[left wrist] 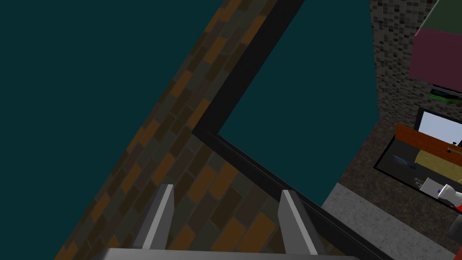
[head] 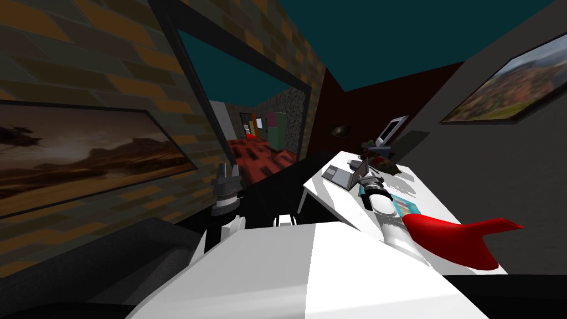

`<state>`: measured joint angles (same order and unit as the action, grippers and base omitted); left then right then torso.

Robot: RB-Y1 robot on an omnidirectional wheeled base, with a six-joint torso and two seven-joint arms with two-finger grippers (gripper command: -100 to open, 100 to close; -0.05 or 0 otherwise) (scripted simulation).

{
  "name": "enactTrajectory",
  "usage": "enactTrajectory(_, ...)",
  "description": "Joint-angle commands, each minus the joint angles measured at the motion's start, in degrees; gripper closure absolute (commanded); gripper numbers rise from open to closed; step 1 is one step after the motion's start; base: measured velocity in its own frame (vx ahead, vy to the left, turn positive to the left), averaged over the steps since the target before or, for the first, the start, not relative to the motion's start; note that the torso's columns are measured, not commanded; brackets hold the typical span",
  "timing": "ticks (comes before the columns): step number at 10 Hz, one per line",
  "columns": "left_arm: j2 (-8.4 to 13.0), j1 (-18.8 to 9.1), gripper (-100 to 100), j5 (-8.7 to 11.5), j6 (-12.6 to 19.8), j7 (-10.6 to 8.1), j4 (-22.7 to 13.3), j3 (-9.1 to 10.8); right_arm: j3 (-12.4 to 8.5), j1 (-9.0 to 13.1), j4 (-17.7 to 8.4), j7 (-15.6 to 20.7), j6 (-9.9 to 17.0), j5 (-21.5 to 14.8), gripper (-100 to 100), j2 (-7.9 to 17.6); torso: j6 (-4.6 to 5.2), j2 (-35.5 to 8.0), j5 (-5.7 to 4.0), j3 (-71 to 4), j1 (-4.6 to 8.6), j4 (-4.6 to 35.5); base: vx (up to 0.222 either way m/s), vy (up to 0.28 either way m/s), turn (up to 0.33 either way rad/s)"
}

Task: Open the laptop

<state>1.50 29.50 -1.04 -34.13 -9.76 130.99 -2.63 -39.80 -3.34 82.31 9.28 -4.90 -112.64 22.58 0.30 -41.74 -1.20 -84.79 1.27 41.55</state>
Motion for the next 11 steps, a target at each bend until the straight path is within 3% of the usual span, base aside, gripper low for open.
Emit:
enactTrajectory(1, 0.0, 0.0, 0, 0.0, 0.0, 0.00, 0.0, 0.00, -0.6, -4.7, 3.6, 4.0, -0.7, 5.4, 100, -1.3, -0.24, 0.3, 0.25, -0.2, -0.13, 0.1, 0.087, 0.005, 0.069)
enactTrajectory(3, 0.0, 0.0, 0, 0.0, 0.0, 0.00, 0.0, 0.00, -0.6, -7.1, 3.6, 6.1, -0.7, 8.3, 100, -1.3, -0.22, 0.1, 0.28, -0.1, -0.36, 0.1, 0.042, 0.001, 0.026)
enactTrajectory(4, 0.0, 0.0, 0, 0.0, 0.0, 0.00, 0.0, 0.00, -2.2, -9.2, 7.6, 8.2, -1.2, 11.1, 100, -1.8, 0.01, -0.2, 0.12, 0.1, -0.20, 0.1, 0.087, 0.025, 0.115)
enactTrajectory(5, 0.0, 0.0, 0, 0.0, 0.0, 0.00, 0.0, 0.00, -2.2, -9.7, 8.3, 9.2, -1.2, 10.5, 100, -1.8, -0.18, -0.1, 0.35, 0.1, -0.42, 0.3, 0.090, 0.016, 0.033)
enactTrajectory(7, 0.0, 0.0, 0, 0.0, 0.0, 0.00, 0.0, 0.00, -2.2, -12.9, 8.3, 12.1, -1.2, 14.9, 100, -1.8, -0.23, -0.1, 0.44, 0.0, -0.41, 0.2, 0.029, 0.002, 0.034)
enactTrajectory(9, 0.0, 0.0, 0, 0.0, 0.0, 0.00, 0.0, 0.00, -2.2, -13.2, 8.3, 12.1, -1.2, 12.7, 100, -1.8, 0.12, -0.4, 0.23, 0.3, -0.23, 0.3, 0.005, -0.002, 0.005)
enactTrajectory(11, 0.0, 0.0, 0, 0.0, 0.0, 0.00, 0.0, 0.01, -2.2, -14.2, 8.3, 12.1, -1.2, 18.7, 100, -1.8, 0.03, -0.5, 0.50, 0.3, -0.26, 0.5, -0.016, 0.008, -0.036)
